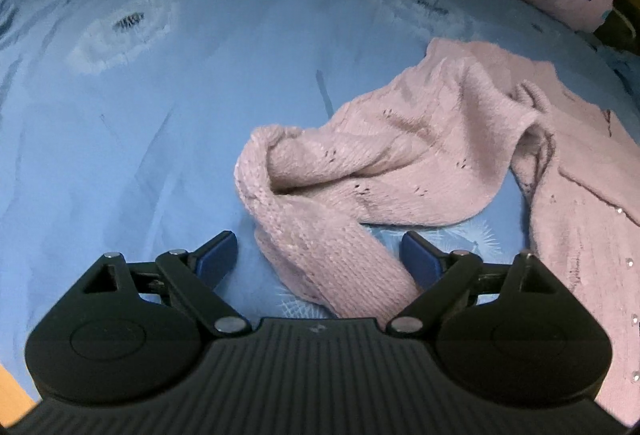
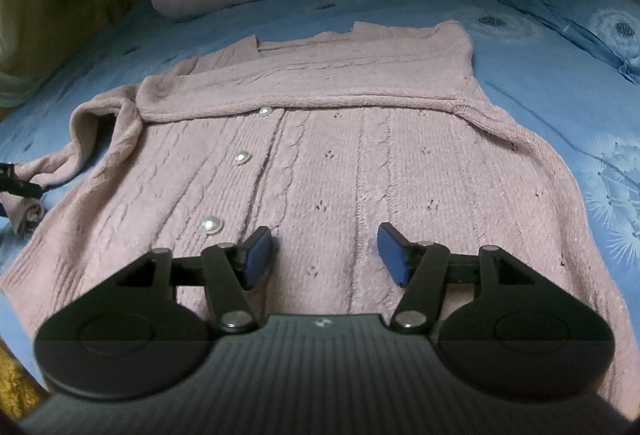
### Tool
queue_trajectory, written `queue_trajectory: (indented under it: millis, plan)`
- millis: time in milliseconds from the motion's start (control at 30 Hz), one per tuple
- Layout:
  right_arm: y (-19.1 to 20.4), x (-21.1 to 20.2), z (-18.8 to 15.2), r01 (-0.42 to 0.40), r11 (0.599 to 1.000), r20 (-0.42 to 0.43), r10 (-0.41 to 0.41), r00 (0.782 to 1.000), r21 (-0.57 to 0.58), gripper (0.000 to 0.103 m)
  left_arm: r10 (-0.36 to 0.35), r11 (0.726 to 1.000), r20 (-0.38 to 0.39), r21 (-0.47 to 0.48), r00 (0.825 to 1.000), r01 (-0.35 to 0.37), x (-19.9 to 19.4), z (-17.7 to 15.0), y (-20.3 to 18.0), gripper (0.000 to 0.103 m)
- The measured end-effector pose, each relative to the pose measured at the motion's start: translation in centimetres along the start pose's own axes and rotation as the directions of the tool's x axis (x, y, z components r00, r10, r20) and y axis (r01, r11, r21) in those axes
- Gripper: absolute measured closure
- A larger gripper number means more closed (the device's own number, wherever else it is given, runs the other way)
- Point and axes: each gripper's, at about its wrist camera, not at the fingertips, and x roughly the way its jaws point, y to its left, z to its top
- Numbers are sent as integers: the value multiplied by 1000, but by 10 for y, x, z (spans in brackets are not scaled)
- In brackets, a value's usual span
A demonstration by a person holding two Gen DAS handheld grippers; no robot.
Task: Fold small clothes
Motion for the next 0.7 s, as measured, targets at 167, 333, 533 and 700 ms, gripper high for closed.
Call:
queue_trajectory:
  millis: [167,333,533,700]
  plan:
    - [-1,0,-2,-6,1000,11,6,1000,1,42,40,999,8,26,999,-40,11,3,-9,9]
    - [-3,-1,-3,-17,1000,15,17,1000,4,42,49,997,26,57,998,-50,23,6,-15,2]
    - [-6,-1,-8,-52,999,40,52,998,-15,36,60,996,32,63,998,-62,28,9,-17,0]
    - [-3,-1,-10,-61,997,51,63,997,-43,33,62,995,90,68,994,-68,28,6,-17,7]
